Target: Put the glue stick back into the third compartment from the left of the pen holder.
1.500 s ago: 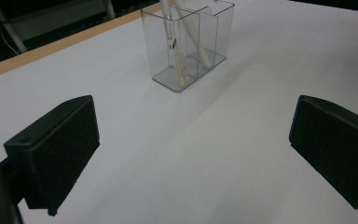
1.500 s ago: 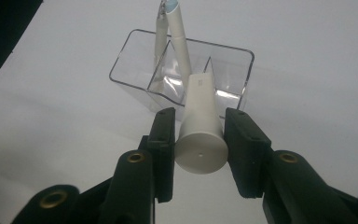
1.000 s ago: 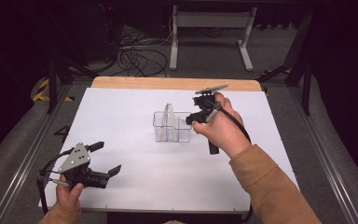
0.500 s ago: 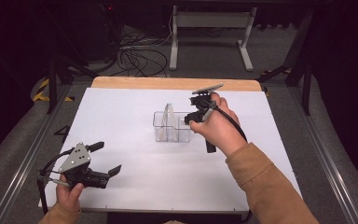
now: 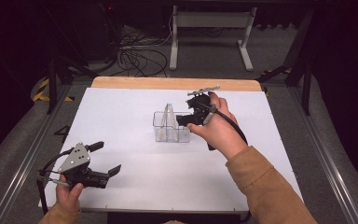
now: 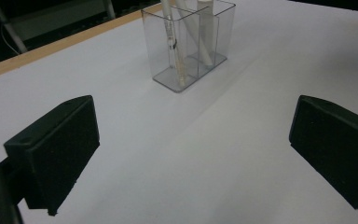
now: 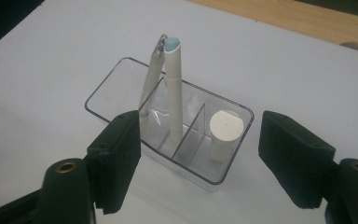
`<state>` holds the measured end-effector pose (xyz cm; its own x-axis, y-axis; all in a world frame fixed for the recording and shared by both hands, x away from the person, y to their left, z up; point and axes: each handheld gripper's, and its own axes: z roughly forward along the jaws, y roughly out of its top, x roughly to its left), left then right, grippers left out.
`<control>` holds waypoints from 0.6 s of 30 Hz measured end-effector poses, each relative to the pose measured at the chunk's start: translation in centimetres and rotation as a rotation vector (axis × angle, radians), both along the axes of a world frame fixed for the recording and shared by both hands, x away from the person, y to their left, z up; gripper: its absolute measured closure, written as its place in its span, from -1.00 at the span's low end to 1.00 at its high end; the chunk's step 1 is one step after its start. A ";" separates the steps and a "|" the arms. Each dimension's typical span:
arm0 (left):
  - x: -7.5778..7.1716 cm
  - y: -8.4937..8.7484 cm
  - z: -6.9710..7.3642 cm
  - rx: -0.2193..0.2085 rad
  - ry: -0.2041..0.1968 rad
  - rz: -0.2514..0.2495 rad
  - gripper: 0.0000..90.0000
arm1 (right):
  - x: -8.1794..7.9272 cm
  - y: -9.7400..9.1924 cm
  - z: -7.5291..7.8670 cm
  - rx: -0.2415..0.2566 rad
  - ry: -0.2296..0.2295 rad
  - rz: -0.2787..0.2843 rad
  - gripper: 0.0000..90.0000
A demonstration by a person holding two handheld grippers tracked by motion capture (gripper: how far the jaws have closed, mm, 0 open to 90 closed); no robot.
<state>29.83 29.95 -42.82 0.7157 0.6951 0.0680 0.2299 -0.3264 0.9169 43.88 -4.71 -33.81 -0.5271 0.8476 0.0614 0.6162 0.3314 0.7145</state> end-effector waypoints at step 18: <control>-0.1 0.0 0.0 -0.004 0.001 0.006 -0.95 | -2.7 -2.8 1.5 0.105 -0.157 0.118 -0.38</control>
<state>29.73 29.98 -42.86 0.7114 0.6999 0.0645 0.2328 -0.3212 0.9179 41.22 -7.48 -32.35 -0.6320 0.7730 0.0556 0.4563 0.3132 0.8329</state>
